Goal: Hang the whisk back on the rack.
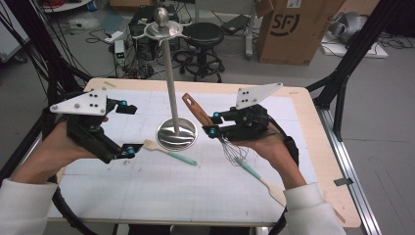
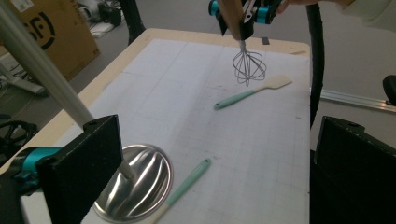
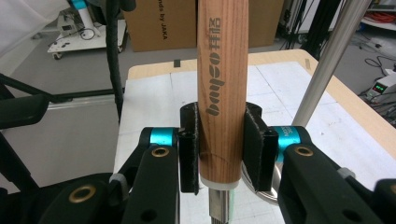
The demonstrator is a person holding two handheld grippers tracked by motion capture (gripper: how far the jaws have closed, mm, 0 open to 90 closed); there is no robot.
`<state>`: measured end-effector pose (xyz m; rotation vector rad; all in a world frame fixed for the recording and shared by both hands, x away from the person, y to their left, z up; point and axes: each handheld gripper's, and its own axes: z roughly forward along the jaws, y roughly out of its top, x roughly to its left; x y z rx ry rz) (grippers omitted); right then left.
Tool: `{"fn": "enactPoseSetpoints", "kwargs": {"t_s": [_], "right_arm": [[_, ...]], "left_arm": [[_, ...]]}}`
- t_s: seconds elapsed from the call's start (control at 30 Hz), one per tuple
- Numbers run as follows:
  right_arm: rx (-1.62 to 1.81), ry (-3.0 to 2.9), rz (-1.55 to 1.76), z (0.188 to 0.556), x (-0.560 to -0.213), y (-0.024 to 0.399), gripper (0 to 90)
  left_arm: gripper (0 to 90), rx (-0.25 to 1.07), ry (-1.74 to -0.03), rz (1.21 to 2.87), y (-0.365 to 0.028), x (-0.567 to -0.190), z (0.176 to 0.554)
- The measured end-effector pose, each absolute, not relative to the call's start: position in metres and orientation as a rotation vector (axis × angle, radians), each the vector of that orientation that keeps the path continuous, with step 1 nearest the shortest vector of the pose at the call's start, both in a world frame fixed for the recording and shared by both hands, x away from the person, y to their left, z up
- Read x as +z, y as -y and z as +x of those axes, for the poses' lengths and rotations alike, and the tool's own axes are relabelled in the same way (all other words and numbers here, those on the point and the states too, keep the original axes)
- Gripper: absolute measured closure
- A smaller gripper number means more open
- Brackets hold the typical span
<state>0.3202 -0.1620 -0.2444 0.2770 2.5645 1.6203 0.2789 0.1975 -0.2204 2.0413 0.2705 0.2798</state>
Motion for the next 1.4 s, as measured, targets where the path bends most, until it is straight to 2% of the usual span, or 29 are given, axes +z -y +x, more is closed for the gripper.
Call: {"fn": "enactPoseSetpoints", "kwargs": {"t_s": [0.33,1.03,1.17,1.4], "right_arm": [[1.62,-2.552,0.289,0.321,-0.246,0.159,70.3],[1.627,-2.505,0.3,0.319,-0.249,0.147,70.3],[1.63,-2.503,0.294,0.319,-0.249,0.144,70.3],[1.624,-2.499,0.295,0.318,-0.25,0.139,70.3]], "left_arm": [[1.8,0.242,-0.223,2.037,-0.17,-0.208,0.283],[2.0,0.232,-0.278,2.047,-0.139,-0.203,0.292],[7.6,0.218,-0.282,2.042,-0.135,-0.203,0.293],[9.7,0.191,-0.298,2.036,-0.129,-0.203,0.294]]}}
